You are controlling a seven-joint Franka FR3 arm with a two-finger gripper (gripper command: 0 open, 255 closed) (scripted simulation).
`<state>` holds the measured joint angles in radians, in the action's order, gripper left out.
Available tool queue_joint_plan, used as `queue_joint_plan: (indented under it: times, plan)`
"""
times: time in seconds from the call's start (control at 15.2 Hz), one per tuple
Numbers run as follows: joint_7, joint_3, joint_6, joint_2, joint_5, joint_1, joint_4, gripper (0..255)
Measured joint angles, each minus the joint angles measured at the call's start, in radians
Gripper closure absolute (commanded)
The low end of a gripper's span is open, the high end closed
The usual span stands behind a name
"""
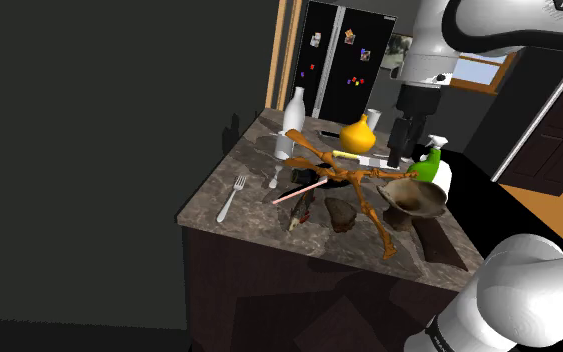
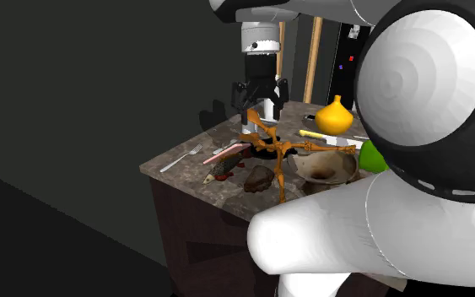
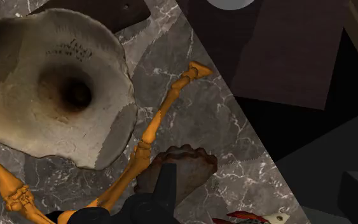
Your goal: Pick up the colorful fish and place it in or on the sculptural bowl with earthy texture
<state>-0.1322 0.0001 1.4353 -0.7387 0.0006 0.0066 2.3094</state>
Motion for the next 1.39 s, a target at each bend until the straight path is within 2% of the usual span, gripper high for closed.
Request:
queue_joint_plan:
  times: [0.13,0.26,0.73,1.19,1.39]
  plan:
    - [0.025,0.007,0.02,-0.008,0.009,-0.007,0.021,0]
    - [0.118,0.037,0.088,-0.029,0.043,-0.026,0.083,0]
    - [0.528,0.2,0.411,-0.041,0.193,-0.101,0.282,0]
    - [0.953,0.416,0.78,0.085,0.304,-0.195,0.376,0]
    - [1.141,0.52,0.946,0.2,0.302,-0.282,0.364,0]
